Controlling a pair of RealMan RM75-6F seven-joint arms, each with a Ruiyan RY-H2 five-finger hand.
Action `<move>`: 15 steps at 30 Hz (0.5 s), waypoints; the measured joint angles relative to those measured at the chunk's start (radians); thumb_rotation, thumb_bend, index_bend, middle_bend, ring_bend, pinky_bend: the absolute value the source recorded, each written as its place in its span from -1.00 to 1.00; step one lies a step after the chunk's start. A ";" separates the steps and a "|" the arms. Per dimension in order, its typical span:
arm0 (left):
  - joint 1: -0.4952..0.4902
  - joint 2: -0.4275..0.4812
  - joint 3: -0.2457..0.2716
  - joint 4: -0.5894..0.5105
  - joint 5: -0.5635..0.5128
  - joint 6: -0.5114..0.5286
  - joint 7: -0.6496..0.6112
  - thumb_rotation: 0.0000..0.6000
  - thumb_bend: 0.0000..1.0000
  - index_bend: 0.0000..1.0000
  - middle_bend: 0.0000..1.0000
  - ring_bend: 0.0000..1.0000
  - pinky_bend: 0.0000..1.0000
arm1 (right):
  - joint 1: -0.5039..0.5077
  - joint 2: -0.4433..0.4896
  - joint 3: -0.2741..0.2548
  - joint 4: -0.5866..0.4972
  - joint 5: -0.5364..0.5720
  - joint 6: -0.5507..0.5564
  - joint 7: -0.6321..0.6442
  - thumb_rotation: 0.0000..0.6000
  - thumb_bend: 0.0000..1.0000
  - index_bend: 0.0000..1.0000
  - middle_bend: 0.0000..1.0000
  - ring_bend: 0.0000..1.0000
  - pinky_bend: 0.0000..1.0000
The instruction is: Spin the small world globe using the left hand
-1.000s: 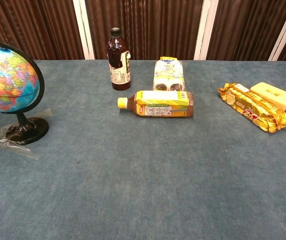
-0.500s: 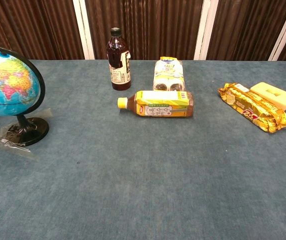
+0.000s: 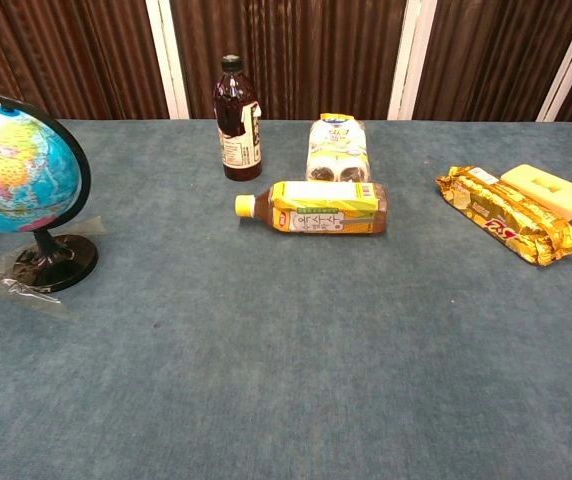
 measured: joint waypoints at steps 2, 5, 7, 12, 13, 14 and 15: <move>-0.014 -0.002 -0.005 0.018 -0.004 -0.023 -0.015 1.00 -0.33 -1.00 -1.00 -1.00 -1.00 | 0.000 0.000 0.000 0.000 0.001 0.000 -0.002 1.00 -0.89 -1.00 -1.00 -1.00 -1.00; -0.042 -0.011 -0.016 0.054 -0.009 -0.056 -0.030 1.00 -0.34 -1.00 -1.00 -1.00 -1.00 | -0.001 -0.001 0.000 -0.001 0.000 0.002 -0.005 1.00 -0.89 -1.00 -1.00 -1.00 -1.00; -0.059 -0.020 -0.026 0.079 -0.010 -0.066 -0.040 1.00 -0.33 -1.00 -1.00 -1.00 -1.00 | -0.002 -0.002 0.000 0.000 -0.001 0.002 -0.007 1.00 -0.89 -1.00 -1.00 -1.00 -1.00; -0.069 -0.024 -0.030 0.089 0.024 -0.063 -0.117 1.00 -0.32 -1.00 -1.00 -1.00 -1.00 | 0.001 0.001 -0.009 0.003 -0.021 -0.001 0.015 1.00 -0.88 -1.00 -1.00 -1.00 -1.00; -0.067 -0.019 -0.029 0.085 0.039 -0.057 -0.146 1.00 -0.32 -1.00 -1.00 -1.00 -1.00 | 0.003 0.002 -0.012 0.004 -0.026 -0.004 0.018 1.00 -0.88 -1.00 -1.00 -1.00 -1.00; -0.065 -0.014 -0.029 0.079 0.052 -0.048 -0.167 1.00 -0.32 -1.00 -1.00 -1.00 -1.00 | 0.004 0.003 -0.015 0.005 -0.029 -0.007 0.020 1.00 -0.88 -1.00 -1.00 -1.00 -1.00; -0.059 -0.006 -0.028 0.067 0.067 -0.033 -0.189 1.00 -0.32 -1.00 -1.00 -1.00 -1.00 | 0.005 0.004 -0.017 0.004 -0.030 -0.010 0.021 1.00 -0.89 -1.00 -1.00 -1.00 -1.00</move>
